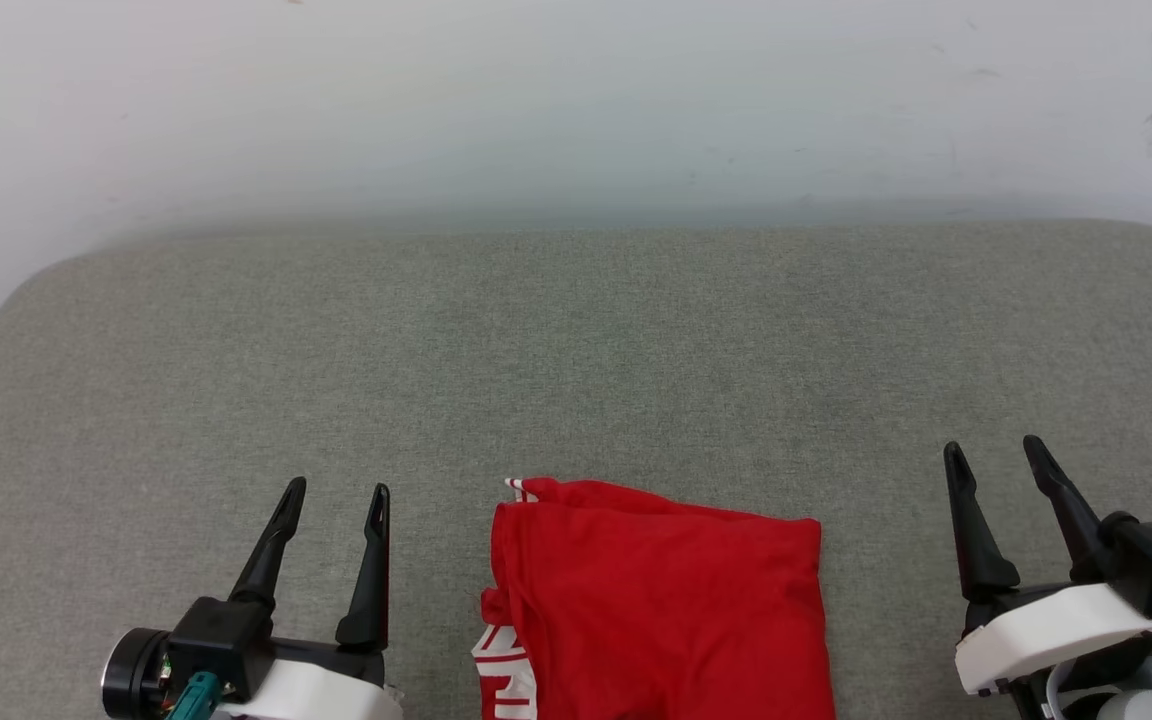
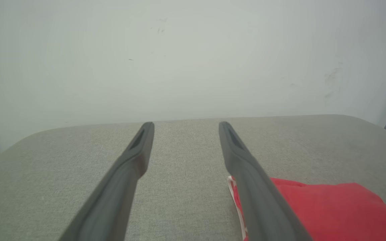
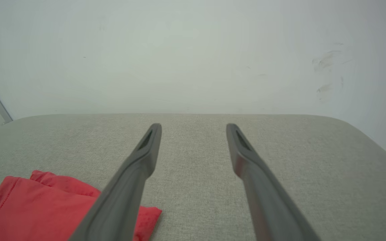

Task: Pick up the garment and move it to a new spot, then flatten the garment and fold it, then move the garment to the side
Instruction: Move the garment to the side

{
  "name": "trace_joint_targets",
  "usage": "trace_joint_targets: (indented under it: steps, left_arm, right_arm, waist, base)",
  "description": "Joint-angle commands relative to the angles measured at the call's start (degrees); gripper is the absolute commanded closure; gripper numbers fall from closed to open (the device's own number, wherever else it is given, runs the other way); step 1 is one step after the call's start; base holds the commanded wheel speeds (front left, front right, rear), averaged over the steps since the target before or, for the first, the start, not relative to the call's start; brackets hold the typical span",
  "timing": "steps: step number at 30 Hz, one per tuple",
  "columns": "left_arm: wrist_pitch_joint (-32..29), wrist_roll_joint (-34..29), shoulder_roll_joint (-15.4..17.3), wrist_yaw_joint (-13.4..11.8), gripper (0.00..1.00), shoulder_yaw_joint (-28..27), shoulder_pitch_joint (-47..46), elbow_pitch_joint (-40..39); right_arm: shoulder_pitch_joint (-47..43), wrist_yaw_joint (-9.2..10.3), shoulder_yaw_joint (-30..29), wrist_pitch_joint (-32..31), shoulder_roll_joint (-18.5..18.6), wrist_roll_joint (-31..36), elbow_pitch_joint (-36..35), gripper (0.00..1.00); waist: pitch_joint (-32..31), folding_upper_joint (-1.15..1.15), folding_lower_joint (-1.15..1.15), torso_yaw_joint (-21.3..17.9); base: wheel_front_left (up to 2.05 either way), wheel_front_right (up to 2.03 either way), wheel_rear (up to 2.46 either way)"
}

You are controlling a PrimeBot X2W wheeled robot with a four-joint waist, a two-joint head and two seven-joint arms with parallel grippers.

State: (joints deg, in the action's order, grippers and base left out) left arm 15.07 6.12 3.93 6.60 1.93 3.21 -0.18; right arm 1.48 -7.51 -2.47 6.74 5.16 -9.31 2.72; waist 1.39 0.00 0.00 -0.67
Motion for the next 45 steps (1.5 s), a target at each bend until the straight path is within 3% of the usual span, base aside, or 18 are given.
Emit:
trace_joint_targets:
  steps: [1,6,16,23,29,42,43,44,45]
  left_arm:
    - [0.12,-0.51,-0.05,0.26,0.0,0.09,0.24,-0.13]
    - [0.12,-1.18,-0.1,0.41,0.0,0.42,-0.46,0.07]
    - [0.12,-1.99,-0.2,0.69,0.0,0.84,-1.71,0.85]
    - [0.12,-1.08,-0.46,0.71,0.0,1.77,-3.96,1.18]
    - [0.12,-1.5,-0.5,0.8,0.0,2.18,-5.06,1.36]
    - [0.12,-1.72,-0.59,0.87,0.0,3.11,-6.57,1.86]
    - [0.12,-1.82,-0.61,0.87,0.0,3.25,-6.75,1.99]
    - [0.12,-1.9,-0.62,0.88,0.0,3.47,-6.93,2.13]
    - [0.12,-1.93,-0.64,0.88,0.0,3.6,-7.08,2.24]
  right_arm:
    - [-0.41,0.05,0.06,-0.27,-0.26,0.24,0.03,0.0]
    - [-0.33,0.05,1.36,-6.71,1.04,-0.6,0.49,0.0]
    - [1.9,0.04,7.21,-44.62,3.57,-6.56,-5.64,0.0]
    - [3.08,0.05,5.46,-61.96,1.41,-6.73,-8.32,0.0]
    - [2.78,0.05,4.17,-66.69,-0.89,-5.7,-6.2,0.0]
    - [3.64,0.01,7.18,-63.66,-2.72,-3.75,6.17,0.0]
    - [3.48,-0.04,7.74,-63.08,-2.78,-3.37,7.48,0.55]
    - [3.55,-0.04,8.14,-62.53,-2.82,-3.3,8.6,0.91]
    - [3.83,-0.04,8.37,-61.93,-2.85,-3.26,9.52,1.0]
  waist:
    - [0.01,0.0,0.0,0.1]
    - [0.53,0.0,0.0,0.76]
    - [3.34,0.0,0.0,2.27]
    - [5.94,0.0,0.0,5.14]
    - [7.98,0.0,0.0,7.81]
    - [10.49,0.0,0.0,10.71]
    - [10.54,0.0,0.0,10.8]
    - [10.53,0.0,0.0,10.88]
    - [10.45,0.0,0.0,10.94]
  base:
    - [0.0,0.0,0.0]
    - [0.0,0.0,0.0]
    - [0.0,0.0,0.0]
    - [0.0,0.0,0.0]
    - [0.0,0.0,0.0]
    - [0.0,0.0,0.0]
    - [0.0,0.0,0.0]
    - [0.0,0.0,0.0]
    - [0.0,0.0,0.0]
